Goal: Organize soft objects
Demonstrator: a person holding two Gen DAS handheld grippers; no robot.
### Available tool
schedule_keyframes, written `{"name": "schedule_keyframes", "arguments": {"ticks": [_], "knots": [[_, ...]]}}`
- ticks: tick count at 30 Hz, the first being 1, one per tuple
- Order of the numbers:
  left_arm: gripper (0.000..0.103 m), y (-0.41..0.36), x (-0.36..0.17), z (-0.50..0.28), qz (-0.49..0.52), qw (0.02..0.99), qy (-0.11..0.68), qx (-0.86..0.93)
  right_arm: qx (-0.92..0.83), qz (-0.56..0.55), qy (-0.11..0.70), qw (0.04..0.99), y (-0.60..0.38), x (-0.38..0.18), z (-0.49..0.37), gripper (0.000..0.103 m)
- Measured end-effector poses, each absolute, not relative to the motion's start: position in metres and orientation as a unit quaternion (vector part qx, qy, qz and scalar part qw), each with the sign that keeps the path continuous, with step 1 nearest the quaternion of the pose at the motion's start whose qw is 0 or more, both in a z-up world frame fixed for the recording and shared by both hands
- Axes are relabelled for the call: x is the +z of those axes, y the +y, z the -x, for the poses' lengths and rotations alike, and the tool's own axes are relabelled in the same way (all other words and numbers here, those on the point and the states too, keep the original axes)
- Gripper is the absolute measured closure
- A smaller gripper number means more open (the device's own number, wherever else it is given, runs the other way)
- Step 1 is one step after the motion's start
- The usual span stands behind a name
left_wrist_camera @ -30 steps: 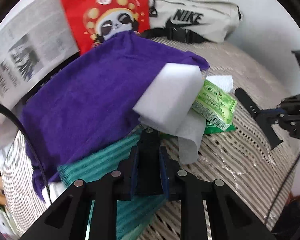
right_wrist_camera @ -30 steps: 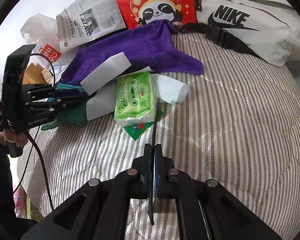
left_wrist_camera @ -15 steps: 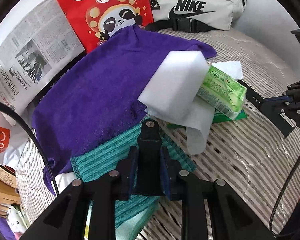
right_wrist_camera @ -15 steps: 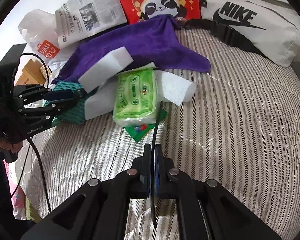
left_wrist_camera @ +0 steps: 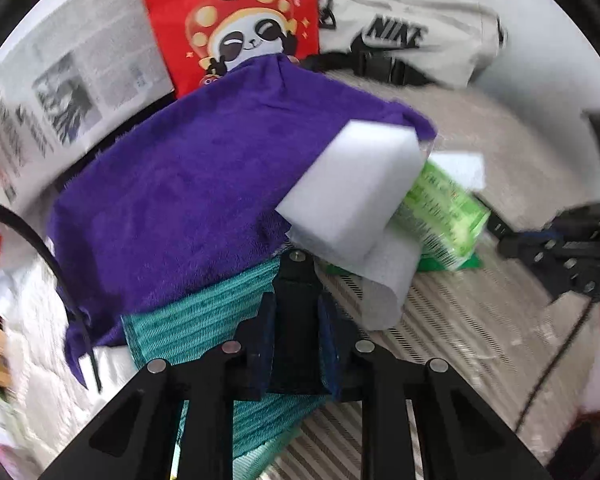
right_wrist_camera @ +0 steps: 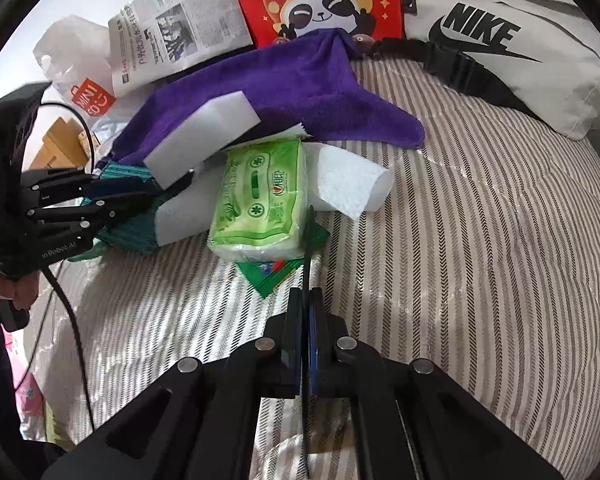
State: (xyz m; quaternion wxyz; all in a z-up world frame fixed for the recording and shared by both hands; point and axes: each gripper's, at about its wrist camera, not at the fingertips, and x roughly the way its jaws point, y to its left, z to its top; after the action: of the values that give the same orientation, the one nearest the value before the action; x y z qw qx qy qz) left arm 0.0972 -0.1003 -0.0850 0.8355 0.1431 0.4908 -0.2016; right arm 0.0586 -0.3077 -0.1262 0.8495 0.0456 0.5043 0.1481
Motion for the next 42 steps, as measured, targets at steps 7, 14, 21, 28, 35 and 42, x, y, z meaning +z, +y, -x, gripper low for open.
{"name": "schedule_keyframes", "arguments": {"ticks": [7,14,21,28,35,42], "knots": [[0.083,-0.080,-0.074,-0.092,-0.101,0.844,0.484,-0.208,0.141,-0.055,0.493,0.857,-0.309,-0.111,-0.052,0.100],[0.083,-0.069,-0.067,-0.087,-0.087,0.852,0.475,-0.202,0.148,-0.049,0.477,0.865,-0.302,-0.092,-0.054,0.100],[0.083,-0.052,-0.057,-0.088,-0.069,0.863,0.465,-0.185,0.157,-0.052,0.469,0.867,-0.294,-0.081,-0.064,0.100],[0.083,-0.028,-0.045,-0.096,-0.030,0.878,0.448,-0.164,0.168,-0.043,0.460,0.871,-0.283,-0.069,-0.085,0.100],[0.083,-0.013,-0.041,-0.109,-0.018,0.883,0.444,-0.149,0.182,-0.039,0.452,0.873,-0.269,-0.057,-0.114,0.100],[0.083,0.004,-0.038,-0.135,-0.009,0.887,0.440,-0.140,0.176,-0.021,0.447,0.877,-0.260,-0.047,-0.150,0.100]]}}
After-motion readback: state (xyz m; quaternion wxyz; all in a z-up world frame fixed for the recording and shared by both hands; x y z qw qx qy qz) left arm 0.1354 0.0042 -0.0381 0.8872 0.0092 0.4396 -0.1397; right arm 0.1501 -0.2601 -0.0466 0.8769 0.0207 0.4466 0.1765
